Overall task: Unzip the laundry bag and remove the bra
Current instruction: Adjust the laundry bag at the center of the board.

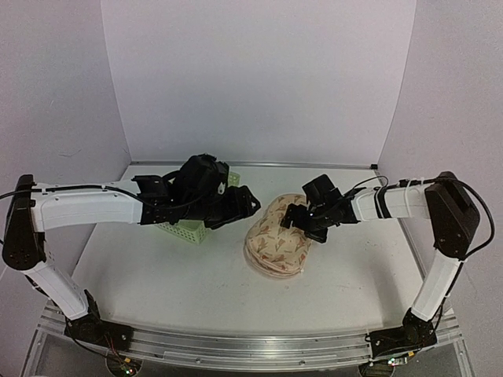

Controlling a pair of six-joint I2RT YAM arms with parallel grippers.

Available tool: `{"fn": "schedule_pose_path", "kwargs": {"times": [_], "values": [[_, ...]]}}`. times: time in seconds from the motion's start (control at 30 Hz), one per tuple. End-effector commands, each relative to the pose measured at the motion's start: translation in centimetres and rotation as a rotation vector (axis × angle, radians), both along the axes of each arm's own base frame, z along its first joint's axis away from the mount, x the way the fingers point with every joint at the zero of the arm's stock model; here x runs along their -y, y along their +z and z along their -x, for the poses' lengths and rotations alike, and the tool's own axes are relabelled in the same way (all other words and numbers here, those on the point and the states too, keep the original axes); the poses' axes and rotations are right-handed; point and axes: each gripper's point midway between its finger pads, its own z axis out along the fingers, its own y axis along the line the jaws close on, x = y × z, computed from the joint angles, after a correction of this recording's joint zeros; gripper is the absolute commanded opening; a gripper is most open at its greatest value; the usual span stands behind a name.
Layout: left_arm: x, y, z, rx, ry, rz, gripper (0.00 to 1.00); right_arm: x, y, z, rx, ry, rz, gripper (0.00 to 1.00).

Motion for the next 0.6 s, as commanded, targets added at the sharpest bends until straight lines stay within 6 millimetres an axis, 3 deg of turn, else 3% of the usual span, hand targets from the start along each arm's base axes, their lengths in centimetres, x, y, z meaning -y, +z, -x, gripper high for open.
{"fn": "schedule_pose_path", "kwargs": {"times": [0.0, 0.27, 0.4, 0.57], "values": [[-2.2, 2.6, -1.9, 0.086, -0.023, -0.054, 0.78, -3.1, 1.5, -1.2, 0.046, 0.149, -0.058, 0.92], [-4.3, 3.4, -4.6, 0.095, -0.032, -0.051, 0.77, -5.0, -0.5, 0.0, -0.021, 0.319, -0.066, 0.84], [-3.5, 2.5, -4.9, 0.053, -0.087, -0.049, 0.77, -5.2, -0.4, 0.8, -0.04, 0.345, -0.077, 0.83], [-1.2, 0.4, -4.8, -0.021, -0.168, -0.04, 0.77, -4.9, 2.1, 0.8, 0.001, 0.324, -0.098, 0.84]]}}
